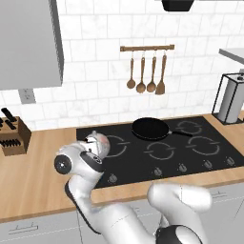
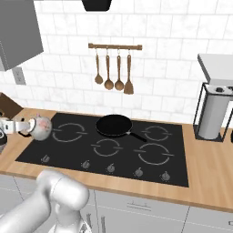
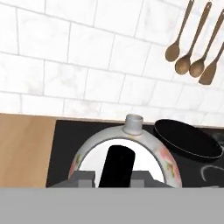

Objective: Pick the kettle from the counter and place it on a stove burner. Then turn the burner on.

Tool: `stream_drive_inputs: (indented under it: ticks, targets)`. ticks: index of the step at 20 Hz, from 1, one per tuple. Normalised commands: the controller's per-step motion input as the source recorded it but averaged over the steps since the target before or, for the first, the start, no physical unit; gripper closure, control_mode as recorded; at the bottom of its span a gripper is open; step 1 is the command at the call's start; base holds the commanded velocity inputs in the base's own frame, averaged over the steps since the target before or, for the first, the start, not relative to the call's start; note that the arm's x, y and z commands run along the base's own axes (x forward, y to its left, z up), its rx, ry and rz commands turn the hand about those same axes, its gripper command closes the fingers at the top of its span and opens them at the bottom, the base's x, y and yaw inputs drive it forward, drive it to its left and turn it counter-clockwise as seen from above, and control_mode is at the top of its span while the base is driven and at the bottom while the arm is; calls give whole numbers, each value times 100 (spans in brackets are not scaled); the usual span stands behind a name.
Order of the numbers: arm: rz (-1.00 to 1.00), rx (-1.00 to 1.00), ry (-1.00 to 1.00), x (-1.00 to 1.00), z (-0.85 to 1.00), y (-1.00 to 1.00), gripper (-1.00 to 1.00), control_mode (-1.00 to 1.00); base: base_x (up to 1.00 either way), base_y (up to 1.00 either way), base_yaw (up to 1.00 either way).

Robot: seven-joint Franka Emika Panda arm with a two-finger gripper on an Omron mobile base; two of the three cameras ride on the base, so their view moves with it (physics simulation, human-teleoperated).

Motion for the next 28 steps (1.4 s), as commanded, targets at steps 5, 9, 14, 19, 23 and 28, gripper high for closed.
stream_drive_inputs:
  ticks: [5, 9, 14, 19, 23, 28]
  targets:
    - [3, 22, 42, 99, 17, -33, 100, -100, 0, 0, 0]
    - [3, 23, 42, 83, 14, -24, 100, -100, 0, 0, 0]
    - [0, 1, -1, 5, -6, -8, 100, -100, 0, 0, 0]
    - [0, 0, -1, 37, -13, -21, 100, -100, 0, 0, 0]
    - [0, 0, 5, 17, -1, 0, 100, -100, 0, 0, 0]
    - [0, 0, 11, 19, -29, 0, 100, -100, 0, 0, 0]
